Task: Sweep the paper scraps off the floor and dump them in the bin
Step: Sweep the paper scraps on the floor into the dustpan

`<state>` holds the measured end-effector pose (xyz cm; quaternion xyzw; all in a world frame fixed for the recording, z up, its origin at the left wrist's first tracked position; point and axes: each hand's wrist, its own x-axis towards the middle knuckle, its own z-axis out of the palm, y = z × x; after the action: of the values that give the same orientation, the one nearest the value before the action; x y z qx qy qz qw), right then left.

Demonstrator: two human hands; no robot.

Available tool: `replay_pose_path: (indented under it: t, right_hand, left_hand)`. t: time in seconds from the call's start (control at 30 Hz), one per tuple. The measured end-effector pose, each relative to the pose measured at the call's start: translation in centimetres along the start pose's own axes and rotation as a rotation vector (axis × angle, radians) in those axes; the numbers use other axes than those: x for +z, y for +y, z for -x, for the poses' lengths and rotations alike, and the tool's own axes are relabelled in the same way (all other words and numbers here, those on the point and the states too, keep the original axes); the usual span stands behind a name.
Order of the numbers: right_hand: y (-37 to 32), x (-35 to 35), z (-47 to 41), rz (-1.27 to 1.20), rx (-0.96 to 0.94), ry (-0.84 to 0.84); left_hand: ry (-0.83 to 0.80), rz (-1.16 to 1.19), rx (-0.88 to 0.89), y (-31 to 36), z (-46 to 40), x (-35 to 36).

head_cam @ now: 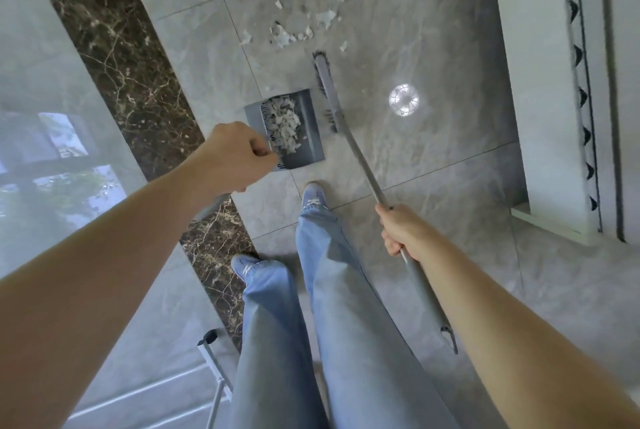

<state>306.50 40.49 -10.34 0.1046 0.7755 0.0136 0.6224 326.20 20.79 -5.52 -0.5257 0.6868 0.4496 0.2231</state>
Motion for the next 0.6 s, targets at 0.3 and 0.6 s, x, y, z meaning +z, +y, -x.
replay_pose_path:
  t: [0.3,0.6]
  right_hand:
    - [-8.9,-10.1,-5.6,0.529,0.076,0.307]
    - [-3.9,-9.3,-3.0,0.202,0.089,0.031]
  left_hand:
    - [0.002,0.060,0.046,7.7,-3.3,1.8]
    - [0.044,0.119,0.016,12.6,-4.3,2.7]
